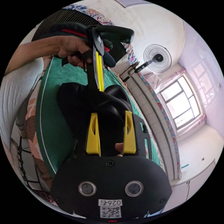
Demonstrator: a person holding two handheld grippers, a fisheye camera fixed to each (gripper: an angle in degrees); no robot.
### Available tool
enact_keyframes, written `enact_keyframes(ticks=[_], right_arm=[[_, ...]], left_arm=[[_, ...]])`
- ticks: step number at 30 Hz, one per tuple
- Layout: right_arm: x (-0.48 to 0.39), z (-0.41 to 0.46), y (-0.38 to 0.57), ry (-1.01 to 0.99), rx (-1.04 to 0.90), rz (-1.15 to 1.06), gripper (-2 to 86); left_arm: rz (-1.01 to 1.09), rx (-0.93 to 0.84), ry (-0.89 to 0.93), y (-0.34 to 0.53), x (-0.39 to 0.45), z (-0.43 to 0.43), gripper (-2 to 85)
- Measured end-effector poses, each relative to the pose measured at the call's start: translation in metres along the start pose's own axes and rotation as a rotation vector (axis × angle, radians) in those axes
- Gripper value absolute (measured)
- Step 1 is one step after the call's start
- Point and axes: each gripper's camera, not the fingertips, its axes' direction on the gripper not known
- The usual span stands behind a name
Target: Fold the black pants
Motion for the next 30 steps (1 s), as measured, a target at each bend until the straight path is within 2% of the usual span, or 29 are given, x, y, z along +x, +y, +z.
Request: enact_keyframes(ticks=[5, 9, 11, 13, 14, 15, 18, 20, 22, 23, 25, 27, 28, 30], right_arm=[[0.036, -0.043, -0.006, 0.111, 0.073, -0.127, 11.7], [0.074, -0.067, -0.015, 0.109, 0.047, -0.235, 7.0], [0.100, -0.078, -0.019, 0.111, 0.023, -0.248, 5.0], [0.167, -0.103, -0.028, 0.063, 0.017, -0.158, 2.8], [0.190, -0.110, -0.031, 0.029, 0.014, -0.118, 2.2], [0.244, -0.122, -0.033, -0.062, 0.006, -0.022, 1.3], [0.398, -0.152, -0.004, -0.261, 0.053, 0.333, 0.8], [0.490, -0.169, 0.039, -0.304, 0.111, 0.610, 0.7], [0.600, -0.194, 0.126, -0.309, 0.207, 1.066, 0.3], [0.623, -0.201, 0.155, -0.319, 0.254, 1.201, 0.4], [0.675, -0.226, 0.278, -0.352, 0.518, 1.760, 2.0], [0.676, -0.247, 0.347, -0.228, 0.669, 2.089, 3.2], [0.677, -0.260, 0.373, -0.140, 0.663, 2.265, 3.9], [0.688, -0.271, 0.391, -0.118, 0.634, 2.433, 5.2]], left_arm=[[0.163, 0.106, 0.078, 0.015, 0.049, -0.007, 4.4], [0.294, 0.088, 0.072, 0.019, 0.095, 0.016, 4.5], [0.289, 0.119, 0.073, 0.027, 0.100, 0.014, 4.7], [0.220, 0.228, 0.111, 0.042, 0.090, 0.002, 5.2], [0.148, 0.340, 0.155, 0.057, 0.074, -0.010, 5.6], [0.035, 0.456, 0.187, 0.077, 0.053, -0.022, 5.7], [-0.308, 0.639, 0.171, 0.140, -0.002, -0.033, 6.3], [-0.479, 0.653, 0.178, 0.172, -0.026, -0.024, 8.2], [-0.589, 0.648, 0.194, 0.192, -0.039, -0.009, 10.5], [-0.624, 0.646, 0.203, 0.198, -0.042, 0.000, 12.3], [-0.647, 0.617, 0.204, 0.198, -0.043, 0.016, 15.4], [-0.674, 0.511, 0.174, 0.188, -0.040, 0.040, 19.7], [-0.682, 0.477, 0.162, 0.186, -0.039, 0.046, 21.2], [-0.727, 0.371, 0.108, 0.182, -0.035, 0.068, 25.8]])
